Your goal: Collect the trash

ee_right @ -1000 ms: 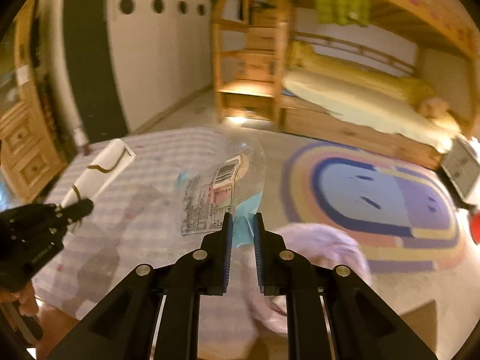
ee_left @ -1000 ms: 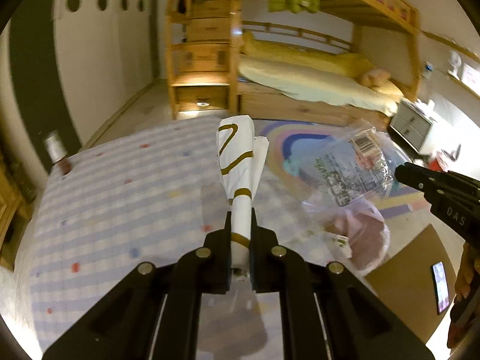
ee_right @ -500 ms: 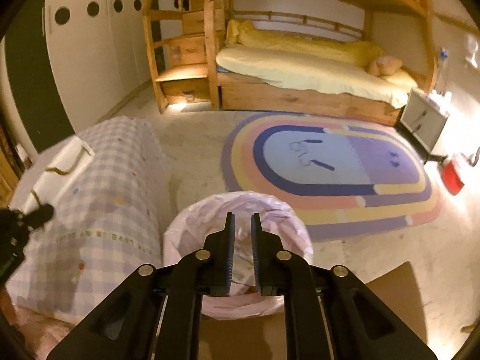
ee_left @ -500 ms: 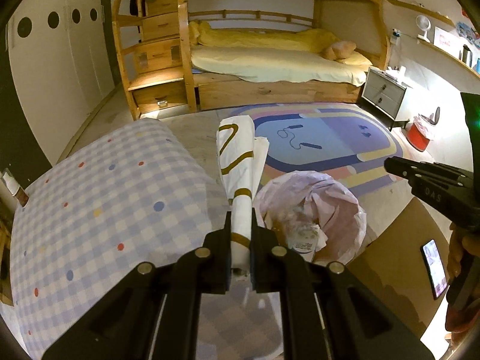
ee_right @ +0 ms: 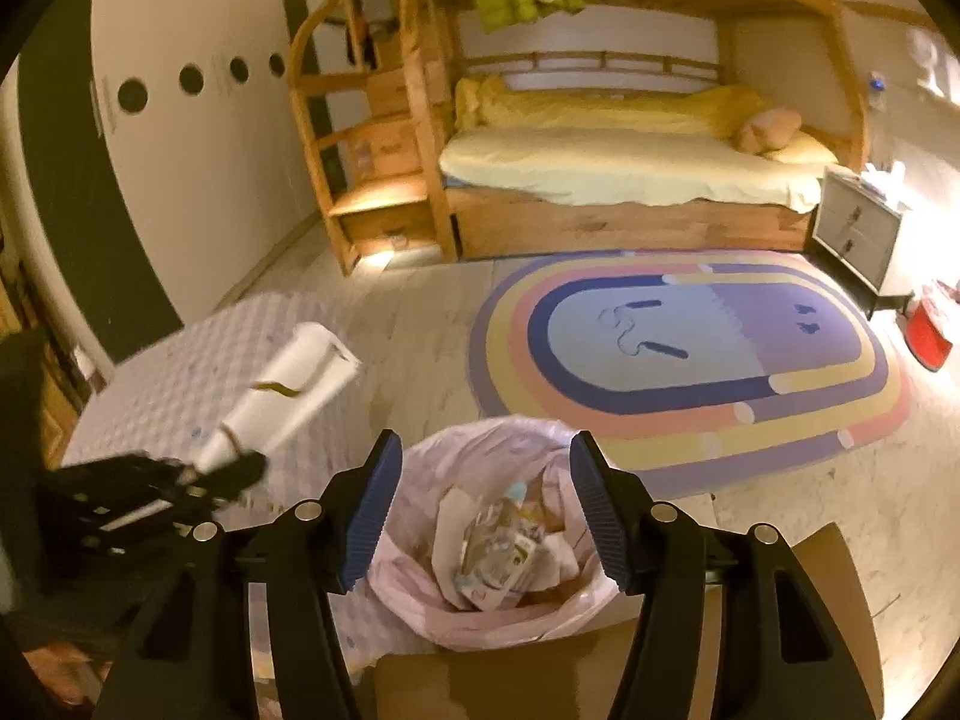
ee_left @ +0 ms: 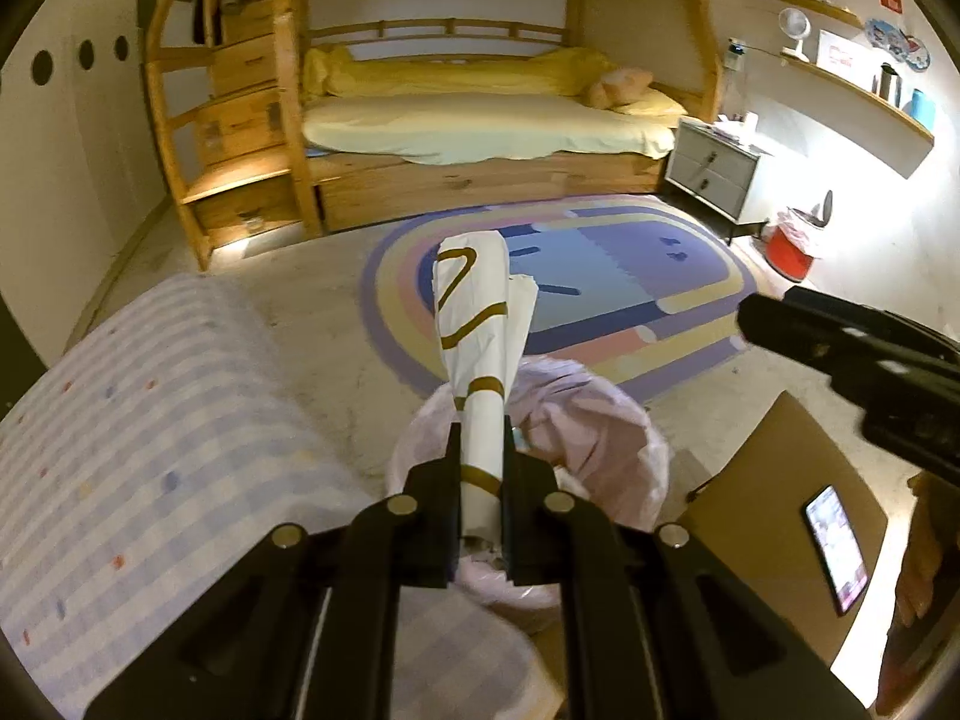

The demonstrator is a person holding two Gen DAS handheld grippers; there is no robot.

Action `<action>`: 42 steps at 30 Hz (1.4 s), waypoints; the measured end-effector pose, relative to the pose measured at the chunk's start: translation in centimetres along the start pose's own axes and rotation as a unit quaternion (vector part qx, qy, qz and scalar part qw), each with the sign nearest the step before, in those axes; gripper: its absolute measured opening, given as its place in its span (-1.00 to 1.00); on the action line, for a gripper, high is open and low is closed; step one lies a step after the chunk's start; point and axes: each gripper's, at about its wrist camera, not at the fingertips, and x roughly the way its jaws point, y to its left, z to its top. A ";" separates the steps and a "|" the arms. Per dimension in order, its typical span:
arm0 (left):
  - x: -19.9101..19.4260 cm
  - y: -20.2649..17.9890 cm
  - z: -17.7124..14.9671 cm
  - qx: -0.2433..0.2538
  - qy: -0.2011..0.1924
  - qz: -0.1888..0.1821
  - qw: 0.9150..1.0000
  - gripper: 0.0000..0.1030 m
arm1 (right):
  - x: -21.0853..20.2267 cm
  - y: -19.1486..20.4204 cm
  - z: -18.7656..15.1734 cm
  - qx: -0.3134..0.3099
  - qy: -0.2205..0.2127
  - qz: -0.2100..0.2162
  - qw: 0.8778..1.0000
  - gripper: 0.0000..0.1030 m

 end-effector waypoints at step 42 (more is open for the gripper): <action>-27.8 17.0 -13.5 -0.223 0.004 0.267 0.937 0.87 | -11.4 22.4 -2.0 -0.161 0.043 0.196 0.966 0.78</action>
